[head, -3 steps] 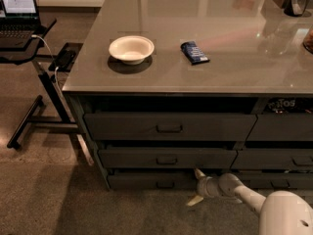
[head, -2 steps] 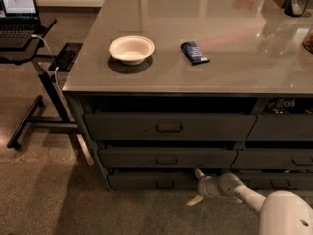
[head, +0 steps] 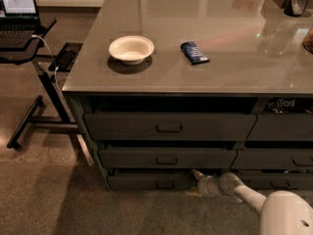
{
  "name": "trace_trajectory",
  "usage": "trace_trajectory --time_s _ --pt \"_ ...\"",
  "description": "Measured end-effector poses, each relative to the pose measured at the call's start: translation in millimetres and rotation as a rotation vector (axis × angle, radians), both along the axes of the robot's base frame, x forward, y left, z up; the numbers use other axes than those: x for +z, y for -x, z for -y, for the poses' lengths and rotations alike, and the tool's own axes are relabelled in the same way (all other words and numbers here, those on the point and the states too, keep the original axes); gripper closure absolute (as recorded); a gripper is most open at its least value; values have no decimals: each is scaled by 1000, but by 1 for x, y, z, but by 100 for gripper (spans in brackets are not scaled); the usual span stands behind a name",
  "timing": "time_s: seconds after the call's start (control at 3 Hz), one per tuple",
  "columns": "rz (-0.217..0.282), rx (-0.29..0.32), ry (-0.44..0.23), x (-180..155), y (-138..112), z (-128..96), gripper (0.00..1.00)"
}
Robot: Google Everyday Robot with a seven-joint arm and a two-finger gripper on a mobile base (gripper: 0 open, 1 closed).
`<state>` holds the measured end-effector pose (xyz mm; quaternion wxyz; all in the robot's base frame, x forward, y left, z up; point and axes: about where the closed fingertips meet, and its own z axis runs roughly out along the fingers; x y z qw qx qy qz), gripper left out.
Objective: Open bottom drawer
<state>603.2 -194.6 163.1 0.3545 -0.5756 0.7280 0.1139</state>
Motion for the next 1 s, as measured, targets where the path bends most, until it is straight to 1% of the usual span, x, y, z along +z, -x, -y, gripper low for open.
trace_trajectory --time_s 0.67,1.0 --pt "0 0 0 0 0 0 88" --pt "0 0 0 0 0 0 100"
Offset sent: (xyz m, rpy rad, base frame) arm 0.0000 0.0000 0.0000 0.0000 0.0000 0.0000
